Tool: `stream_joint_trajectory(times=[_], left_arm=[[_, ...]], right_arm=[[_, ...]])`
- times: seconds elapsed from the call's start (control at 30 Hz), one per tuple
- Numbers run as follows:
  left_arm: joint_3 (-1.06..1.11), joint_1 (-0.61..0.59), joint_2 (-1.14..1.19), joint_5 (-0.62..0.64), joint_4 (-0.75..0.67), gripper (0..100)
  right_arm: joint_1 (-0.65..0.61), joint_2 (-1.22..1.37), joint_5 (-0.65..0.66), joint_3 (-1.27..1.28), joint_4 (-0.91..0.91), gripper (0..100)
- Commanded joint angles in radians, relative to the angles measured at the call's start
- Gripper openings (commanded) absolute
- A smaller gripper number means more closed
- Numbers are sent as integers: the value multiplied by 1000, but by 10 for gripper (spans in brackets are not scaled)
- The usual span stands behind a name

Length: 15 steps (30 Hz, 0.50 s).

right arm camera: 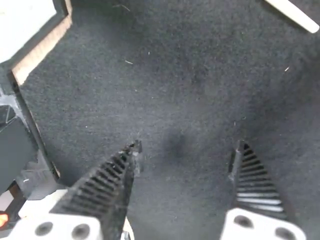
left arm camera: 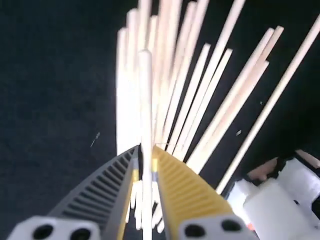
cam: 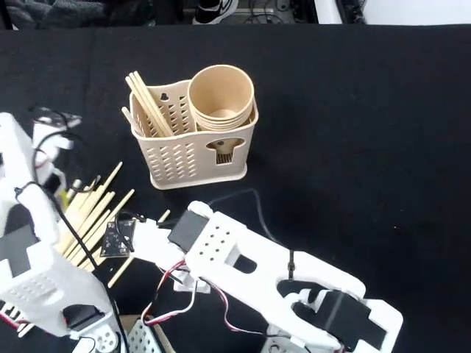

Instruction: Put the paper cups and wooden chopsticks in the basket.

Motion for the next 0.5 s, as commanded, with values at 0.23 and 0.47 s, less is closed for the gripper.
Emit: stream_joint_trajectory(times=[0.23,0.47], left_arm=[[246,19,97,201,-437,197],[156,21,229,207,-436,107]], right_arm=[[-6,-45,-8,47,-78,283],[-8,-45,-8,77,-103,283]])
